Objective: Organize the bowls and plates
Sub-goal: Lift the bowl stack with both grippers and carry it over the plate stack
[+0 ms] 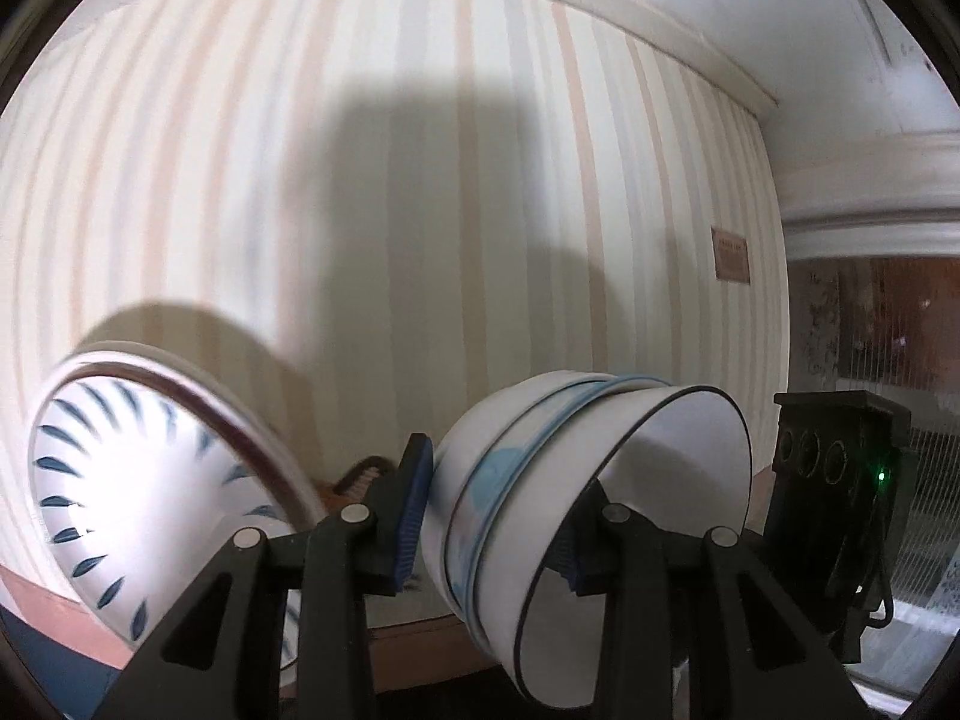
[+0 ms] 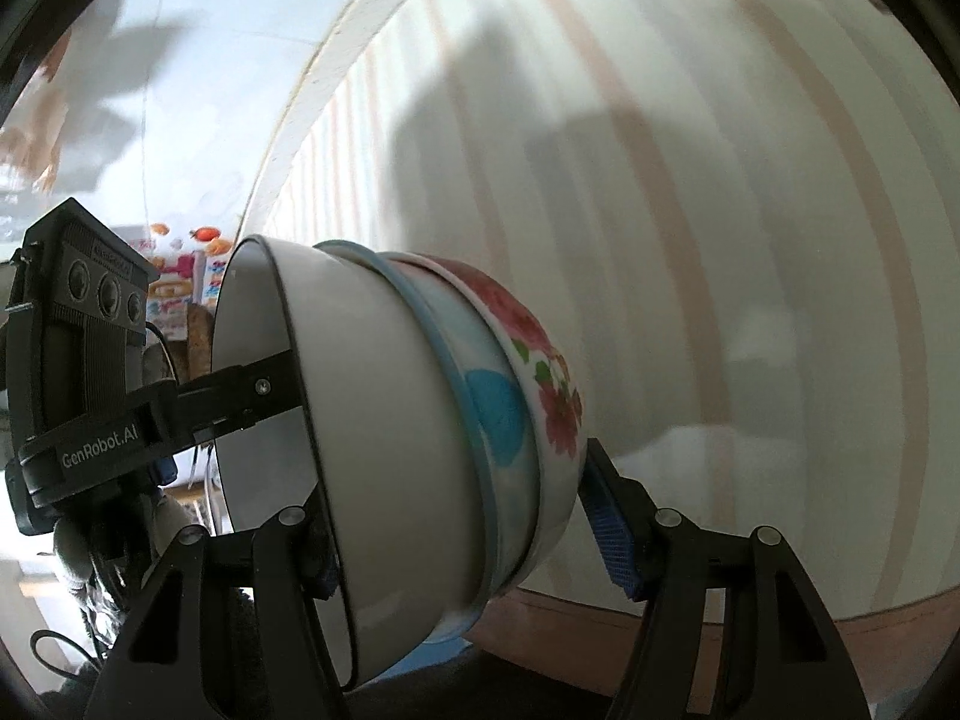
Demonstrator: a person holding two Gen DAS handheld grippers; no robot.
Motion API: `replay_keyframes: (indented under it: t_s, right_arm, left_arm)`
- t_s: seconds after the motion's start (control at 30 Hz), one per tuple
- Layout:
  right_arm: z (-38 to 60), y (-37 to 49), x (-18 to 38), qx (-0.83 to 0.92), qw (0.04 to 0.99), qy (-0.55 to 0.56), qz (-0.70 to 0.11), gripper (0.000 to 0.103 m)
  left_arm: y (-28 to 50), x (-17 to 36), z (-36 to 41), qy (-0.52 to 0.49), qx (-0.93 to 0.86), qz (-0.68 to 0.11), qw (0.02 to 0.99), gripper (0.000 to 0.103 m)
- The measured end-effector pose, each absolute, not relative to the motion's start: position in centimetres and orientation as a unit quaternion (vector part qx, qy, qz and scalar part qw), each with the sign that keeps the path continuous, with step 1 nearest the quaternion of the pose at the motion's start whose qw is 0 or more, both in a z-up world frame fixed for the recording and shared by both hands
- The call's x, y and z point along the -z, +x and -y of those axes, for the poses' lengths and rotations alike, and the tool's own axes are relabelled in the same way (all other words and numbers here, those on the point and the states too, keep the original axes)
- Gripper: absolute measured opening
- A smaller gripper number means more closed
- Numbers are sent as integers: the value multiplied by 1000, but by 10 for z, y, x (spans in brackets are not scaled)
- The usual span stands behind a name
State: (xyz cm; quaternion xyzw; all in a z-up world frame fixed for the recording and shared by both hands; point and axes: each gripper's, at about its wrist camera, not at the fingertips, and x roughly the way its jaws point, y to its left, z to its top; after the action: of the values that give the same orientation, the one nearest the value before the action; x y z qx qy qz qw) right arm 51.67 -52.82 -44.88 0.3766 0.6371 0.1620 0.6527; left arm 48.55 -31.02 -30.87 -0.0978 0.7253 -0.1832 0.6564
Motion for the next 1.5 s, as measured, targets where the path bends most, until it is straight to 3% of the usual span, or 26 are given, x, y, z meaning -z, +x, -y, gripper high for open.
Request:
replay_keyframes:
  t_s: [0.4, 0.83, 1.5]
  right_arm:
    - [458, 552, 418, -239, 646, 327, -647, 67]
    - [339, 569, 425, -303, 616, 258, -680, 67]
    - [279, 576, 446, -302, 616, 219, -693, 67]
  left_arm:
    - [486, 278, 223, -140, 122, -703, 687, 33]
    - [461, 290, 132, -206, 47, -691, 691, 33]
    - [452, 311, 107, -222, 32, -694, 684, 34]
